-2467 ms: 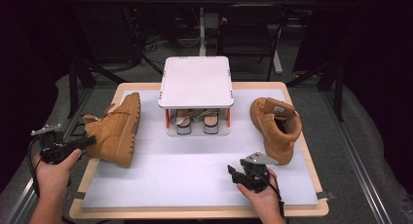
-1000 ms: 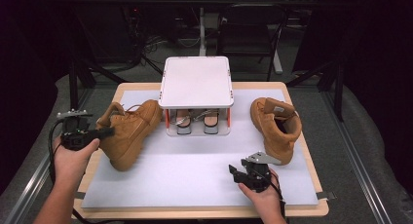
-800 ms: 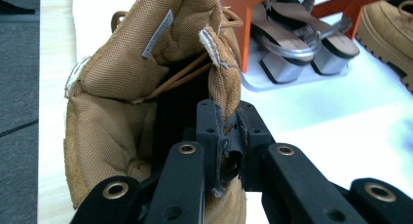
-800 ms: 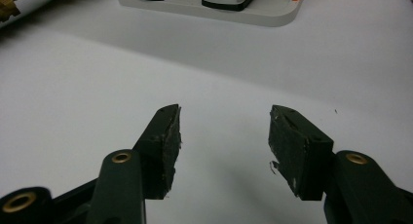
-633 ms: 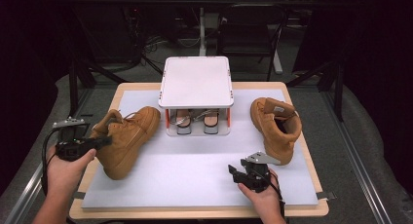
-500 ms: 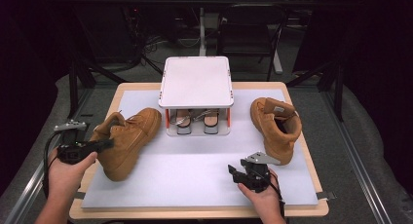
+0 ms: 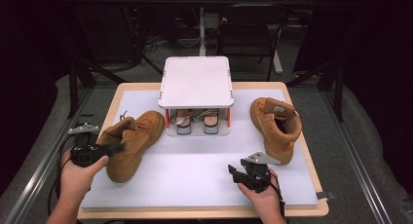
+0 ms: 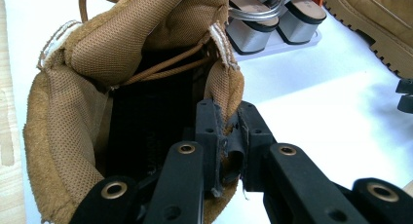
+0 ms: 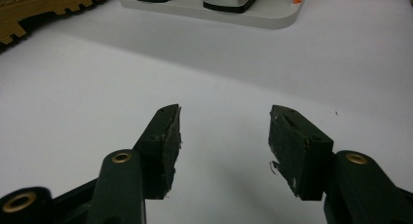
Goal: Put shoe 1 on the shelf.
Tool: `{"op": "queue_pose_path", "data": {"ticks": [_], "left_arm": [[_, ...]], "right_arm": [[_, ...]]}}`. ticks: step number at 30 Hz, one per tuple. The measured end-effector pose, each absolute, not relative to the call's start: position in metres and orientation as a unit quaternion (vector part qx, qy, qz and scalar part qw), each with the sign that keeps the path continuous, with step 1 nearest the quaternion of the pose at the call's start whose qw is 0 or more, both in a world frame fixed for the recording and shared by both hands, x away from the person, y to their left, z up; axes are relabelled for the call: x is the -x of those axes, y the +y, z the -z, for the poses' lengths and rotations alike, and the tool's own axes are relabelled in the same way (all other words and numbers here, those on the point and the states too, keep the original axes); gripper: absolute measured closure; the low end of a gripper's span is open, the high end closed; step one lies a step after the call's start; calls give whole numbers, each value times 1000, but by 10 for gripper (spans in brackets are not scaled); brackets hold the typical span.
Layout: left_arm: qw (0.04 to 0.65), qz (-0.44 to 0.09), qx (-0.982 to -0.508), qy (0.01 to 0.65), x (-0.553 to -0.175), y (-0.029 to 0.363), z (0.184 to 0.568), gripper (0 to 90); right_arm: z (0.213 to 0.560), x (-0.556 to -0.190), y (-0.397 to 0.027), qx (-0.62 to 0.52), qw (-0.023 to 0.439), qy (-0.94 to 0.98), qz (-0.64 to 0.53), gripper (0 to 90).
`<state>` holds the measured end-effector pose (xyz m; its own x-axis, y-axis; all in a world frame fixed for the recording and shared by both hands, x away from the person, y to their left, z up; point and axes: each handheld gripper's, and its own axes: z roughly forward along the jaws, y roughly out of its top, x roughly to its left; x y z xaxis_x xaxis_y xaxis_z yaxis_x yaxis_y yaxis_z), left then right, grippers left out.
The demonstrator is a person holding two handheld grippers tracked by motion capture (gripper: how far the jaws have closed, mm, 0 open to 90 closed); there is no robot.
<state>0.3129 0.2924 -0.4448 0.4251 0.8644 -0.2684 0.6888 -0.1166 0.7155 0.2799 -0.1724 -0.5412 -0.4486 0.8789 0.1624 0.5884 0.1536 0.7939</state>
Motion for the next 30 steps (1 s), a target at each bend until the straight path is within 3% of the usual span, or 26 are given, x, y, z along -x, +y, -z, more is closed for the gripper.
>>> {"op": "queue_pose_path", "data": {"ticks": [30], "left_arm": [[406, -97, -750, 513, -315, 294, 424, 721]], "right_arm": [[541, -280, -173, -497, 171, 740, -421, 450]]}}
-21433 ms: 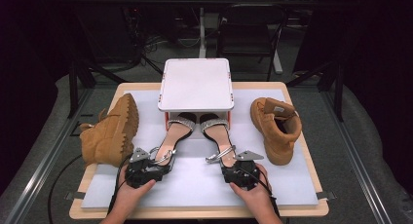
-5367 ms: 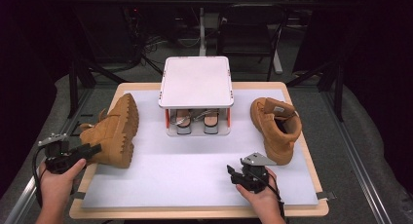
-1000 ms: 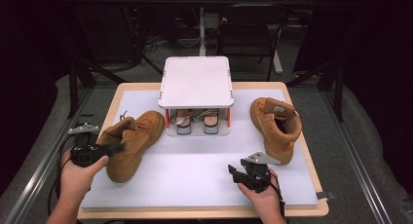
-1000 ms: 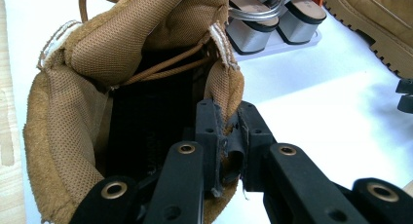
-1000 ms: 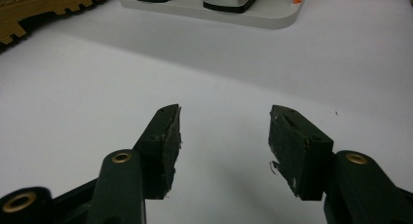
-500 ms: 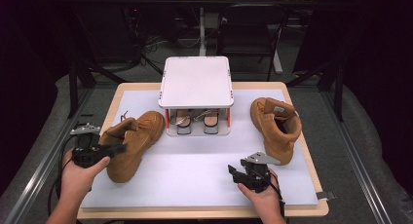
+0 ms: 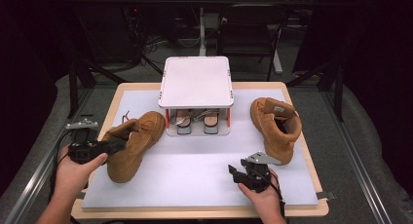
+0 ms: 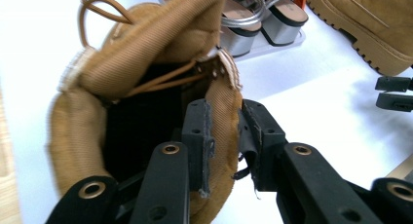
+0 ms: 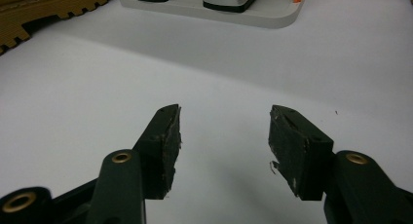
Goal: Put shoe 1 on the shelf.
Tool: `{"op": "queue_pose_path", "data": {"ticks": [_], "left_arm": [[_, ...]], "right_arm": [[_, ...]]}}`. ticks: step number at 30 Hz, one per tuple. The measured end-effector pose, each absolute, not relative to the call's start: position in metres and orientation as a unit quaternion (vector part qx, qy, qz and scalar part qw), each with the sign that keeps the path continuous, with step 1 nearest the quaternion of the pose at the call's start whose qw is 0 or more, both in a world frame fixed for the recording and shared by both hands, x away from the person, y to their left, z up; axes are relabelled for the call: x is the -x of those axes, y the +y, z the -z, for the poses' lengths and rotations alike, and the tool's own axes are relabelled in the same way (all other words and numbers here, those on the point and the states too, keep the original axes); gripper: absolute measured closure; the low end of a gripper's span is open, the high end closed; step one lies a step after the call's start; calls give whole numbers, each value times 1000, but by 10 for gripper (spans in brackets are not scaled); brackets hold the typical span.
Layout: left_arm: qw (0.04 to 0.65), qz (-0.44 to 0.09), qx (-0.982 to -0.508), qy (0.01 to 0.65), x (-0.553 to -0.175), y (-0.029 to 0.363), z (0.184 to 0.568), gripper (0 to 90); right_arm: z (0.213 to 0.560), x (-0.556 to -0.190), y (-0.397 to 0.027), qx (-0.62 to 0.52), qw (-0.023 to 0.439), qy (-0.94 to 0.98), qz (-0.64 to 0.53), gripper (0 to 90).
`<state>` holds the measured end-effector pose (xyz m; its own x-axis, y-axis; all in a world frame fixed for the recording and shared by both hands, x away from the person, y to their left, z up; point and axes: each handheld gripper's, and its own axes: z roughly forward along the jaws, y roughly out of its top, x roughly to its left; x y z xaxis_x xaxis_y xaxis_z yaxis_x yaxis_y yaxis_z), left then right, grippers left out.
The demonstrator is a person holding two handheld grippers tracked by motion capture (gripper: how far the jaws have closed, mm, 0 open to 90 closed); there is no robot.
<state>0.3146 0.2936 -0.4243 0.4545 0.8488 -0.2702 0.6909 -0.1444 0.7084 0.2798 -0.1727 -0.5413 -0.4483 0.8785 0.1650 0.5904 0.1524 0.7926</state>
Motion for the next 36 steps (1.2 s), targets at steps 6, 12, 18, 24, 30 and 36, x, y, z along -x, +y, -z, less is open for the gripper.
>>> {"op": "queue_pose_path", "data": {"ticks": [6, 12, 18, 24, 30, 36], "left_arm": [[375, -112, -756, 524, -318, 303, 413, 681], [335, -118, -759, 545, -329, 315, 403, 627], [291, -112, -766, 562, -344, 317, 403, 607], [256, -95, -767, 580, -355, 321, 411, 588], [247, -68, -766, 589, -360, 323, 418, 577], [228, -42, -772, 593, -367, 321, 427, 599]], "right_arm": [[541, -280, -172, -496, 171, 739, -422, 450], [542, -280, -172, -496, 171, 739, -422, 450], [542, -280, -172, -497, 171, 739, -422, 450], [542, -280, -172, -498, 171, 738, -423, 450], [542, -280, -173, -499, 170, 738, -420, 449], [542, -280, -173, -499, 171, 739, -420, 450]]}}
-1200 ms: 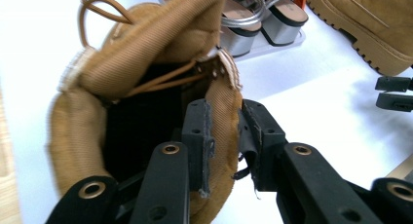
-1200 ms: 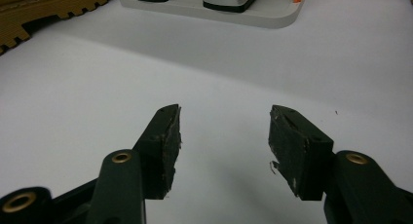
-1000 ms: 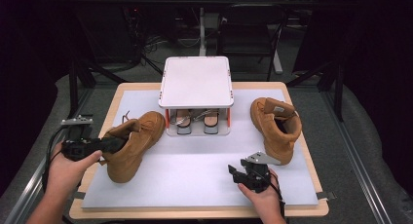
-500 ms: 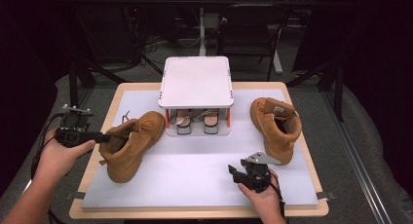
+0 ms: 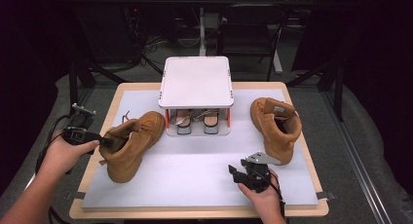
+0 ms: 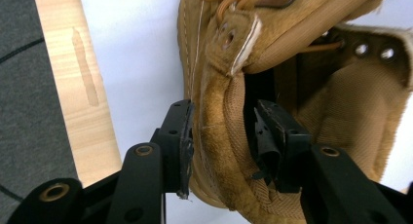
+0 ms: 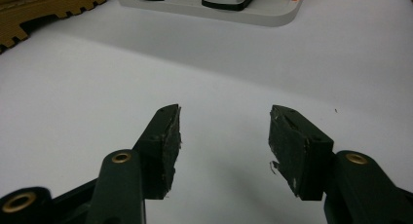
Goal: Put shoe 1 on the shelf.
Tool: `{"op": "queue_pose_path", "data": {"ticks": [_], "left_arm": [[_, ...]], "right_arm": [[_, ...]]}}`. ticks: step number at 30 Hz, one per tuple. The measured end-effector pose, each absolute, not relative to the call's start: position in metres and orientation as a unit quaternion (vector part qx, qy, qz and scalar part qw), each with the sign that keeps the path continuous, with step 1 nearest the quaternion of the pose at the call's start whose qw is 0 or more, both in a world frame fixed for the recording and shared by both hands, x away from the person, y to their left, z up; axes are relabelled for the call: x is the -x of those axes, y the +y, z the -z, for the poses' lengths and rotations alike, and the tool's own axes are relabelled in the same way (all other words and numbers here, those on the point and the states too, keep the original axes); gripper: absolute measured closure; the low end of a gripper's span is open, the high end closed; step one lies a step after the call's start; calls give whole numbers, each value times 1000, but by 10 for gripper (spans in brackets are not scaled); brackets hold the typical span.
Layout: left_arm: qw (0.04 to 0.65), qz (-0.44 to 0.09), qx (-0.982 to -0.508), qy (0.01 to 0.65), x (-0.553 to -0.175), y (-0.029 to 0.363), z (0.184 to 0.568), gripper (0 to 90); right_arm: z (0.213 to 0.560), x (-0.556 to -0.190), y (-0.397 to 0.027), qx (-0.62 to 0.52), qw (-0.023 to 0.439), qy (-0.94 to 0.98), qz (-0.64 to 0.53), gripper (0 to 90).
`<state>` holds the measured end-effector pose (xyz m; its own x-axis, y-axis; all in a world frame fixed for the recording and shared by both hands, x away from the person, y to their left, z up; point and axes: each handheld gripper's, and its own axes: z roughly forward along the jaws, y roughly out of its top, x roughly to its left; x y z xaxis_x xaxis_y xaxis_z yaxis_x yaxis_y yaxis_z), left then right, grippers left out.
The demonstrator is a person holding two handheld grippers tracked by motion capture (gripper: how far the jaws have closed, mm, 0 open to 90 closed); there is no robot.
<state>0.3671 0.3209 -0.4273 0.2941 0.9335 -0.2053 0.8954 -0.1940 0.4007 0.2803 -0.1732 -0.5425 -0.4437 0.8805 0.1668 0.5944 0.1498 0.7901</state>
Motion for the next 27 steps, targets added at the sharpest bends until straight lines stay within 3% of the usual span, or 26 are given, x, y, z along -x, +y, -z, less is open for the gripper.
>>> {"op": "queue_pose_path", "data": {"ticks": [12, 27], "left_arm": [[168, -31, -777, 606, -374, 308, 427, 738], [151, 3, -776, 612, -361, 299, 423, 753]], "right_arm": [[543, -281, -174, -500, 169, 738, -421, 450], [542, -280, -174, -500, 169, 737, -422, 450]]}}
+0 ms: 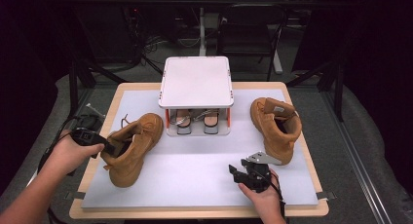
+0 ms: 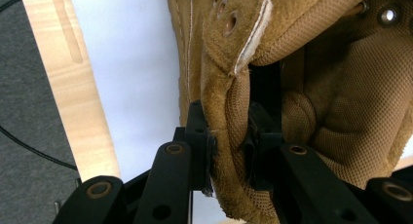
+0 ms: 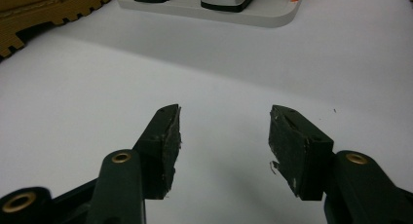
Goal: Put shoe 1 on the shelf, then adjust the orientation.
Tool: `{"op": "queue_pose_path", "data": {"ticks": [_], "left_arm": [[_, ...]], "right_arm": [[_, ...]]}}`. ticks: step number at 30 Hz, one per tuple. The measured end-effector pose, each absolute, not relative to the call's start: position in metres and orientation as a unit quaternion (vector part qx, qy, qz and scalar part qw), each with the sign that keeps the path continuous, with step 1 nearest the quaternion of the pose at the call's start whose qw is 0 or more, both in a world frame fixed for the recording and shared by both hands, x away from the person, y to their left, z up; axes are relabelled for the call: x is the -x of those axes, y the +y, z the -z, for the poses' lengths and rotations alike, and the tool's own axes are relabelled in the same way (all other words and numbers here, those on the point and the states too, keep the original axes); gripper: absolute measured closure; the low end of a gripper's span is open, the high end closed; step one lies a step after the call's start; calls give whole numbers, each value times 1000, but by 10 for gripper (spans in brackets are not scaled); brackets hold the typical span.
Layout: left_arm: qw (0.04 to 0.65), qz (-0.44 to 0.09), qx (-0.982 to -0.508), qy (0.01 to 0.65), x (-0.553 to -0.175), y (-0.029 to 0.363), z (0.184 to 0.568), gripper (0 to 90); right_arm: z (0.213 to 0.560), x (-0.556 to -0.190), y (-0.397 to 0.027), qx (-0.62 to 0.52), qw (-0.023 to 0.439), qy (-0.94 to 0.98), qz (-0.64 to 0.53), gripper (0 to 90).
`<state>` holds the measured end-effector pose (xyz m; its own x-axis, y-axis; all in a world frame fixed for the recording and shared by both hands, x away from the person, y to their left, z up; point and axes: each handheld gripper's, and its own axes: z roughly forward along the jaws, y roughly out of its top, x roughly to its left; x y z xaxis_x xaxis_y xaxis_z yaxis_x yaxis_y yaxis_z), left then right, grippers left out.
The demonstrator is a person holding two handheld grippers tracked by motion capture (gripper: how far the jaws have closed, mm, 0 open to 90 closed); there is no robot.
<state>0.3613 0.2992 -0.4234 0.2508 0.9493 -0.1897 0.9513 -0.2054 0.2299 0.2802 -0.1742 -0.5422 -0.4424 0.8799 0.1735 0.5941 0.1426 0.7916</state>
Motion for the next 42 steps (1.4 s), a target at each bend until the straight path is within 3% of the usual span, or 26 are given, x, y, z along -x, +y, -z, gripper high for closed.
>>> {"op": "queue_pose_path", "data": {"ticks": [15, 25, 32, 42], "left_arm": [[146, 28, -775, 615, -356, 304, 426, 703], [151, 29, -779, 608, -358, 306, 425, 647], [152, 15, -784, 601, -358, 307, 424, 580], [155, 19, -786, 598, -357, 309, 424, 571]], "right_arm": [[536, -279, -173, -495, 170, 740, -423, 449], [530, -284, -170, -501, 123, 771, -373, 448], [515, -286, -161, -482, 115, 812, -309, 448], [492, -296, -154, -473, 68, 850, -223, 456]]}}
